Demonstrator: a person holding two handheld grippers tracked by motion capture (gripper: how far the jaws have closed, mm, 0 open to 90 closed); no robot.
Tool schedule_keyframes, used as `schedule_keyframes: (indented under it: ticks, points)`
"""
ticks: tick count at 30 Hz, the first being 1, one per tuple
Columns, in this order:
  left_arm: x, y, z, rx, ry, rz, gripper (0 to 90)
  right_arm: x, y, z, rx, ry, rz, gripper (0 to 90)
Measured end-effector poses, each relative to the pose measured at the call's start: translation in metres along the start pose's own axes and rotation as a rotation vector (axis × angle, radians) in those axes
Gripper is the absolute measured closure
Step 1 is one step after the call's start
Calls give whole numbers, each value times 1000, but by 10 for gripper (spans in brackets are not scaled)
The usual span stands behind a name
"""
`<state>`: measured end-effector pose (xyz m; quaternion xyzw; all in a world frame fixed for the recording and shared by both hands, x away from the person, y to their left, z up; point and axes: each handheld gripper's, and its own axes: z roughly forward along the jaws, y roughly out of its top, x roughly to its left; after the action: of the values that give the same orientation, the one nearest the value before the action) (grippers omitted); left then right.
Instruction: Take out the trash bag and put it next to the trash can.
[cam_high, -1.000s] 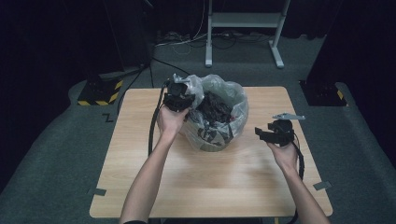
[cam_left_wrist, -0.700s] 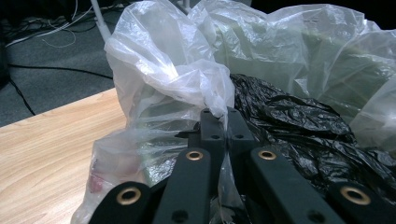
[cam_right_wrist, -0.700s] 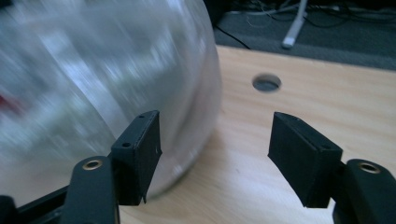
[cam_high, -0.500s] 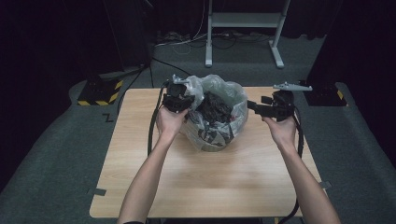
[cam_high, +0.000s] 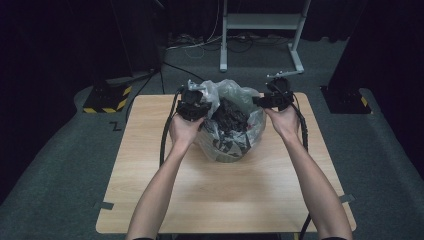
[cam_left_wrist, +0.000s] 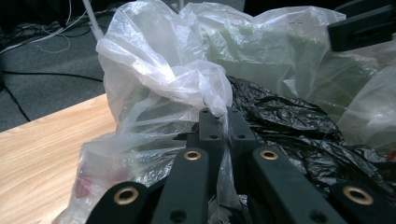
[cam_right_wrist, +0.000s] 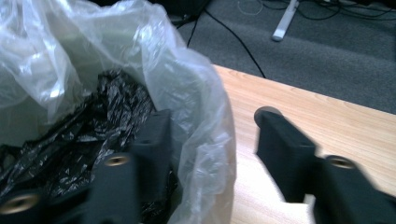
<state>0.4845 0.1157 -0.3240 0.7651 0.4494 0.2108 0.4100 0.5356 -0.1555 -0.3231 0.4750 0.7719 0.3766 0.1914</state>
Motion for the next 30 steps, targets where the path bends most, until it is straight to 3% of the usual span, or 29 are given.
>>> schedule_keyframes:
  ticks: [5,8,13,20,30]
  points:
    - [-6,3,2,-6,-18,10,849,7,2,-3,3,9,-74,874]
    - [-12,6,5,-11,-31,23,850,12,4,-6,-6,22,-95,889]
    - [-16,8,10,-9,-67,20,844,23,9,-8,-25,88,-106,893]
    - [-26,10,12,-18,-98,58,829,43,16,-5,-29,180,-116,893]
    - [-31,9,15,-6,-115,96,788,60,22,-5,-37,230,-136,893]
